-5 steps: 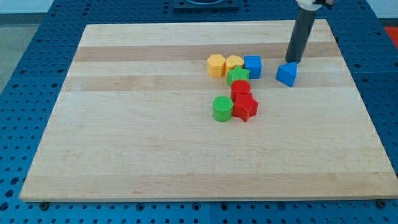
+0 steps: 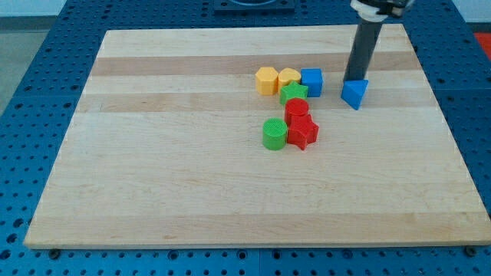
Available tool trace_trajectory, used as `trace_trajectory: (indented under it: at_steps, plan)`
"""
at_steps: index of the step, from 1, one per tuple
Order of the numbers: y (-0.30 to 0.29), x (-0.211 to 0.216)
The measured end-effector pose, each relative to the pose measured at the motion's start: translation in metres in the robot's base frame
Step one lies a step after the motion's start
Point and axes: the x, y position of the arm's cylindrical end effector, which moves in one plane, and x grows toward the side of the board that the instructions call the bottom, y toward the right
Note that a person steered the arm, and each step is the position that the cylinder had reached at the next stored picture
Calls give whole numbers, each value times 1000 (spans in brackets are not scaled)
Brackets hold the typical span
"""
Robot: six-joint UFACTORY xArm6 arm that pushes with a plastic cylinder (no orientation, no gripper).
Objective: Push the triangle towards the bottom side of the board
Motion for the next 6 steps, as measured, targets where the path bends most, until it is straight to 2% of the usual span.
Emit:
trace_trajectory:
  at_steps: [4,6]
  plan:
    - [-3,43]
    - [14,42]
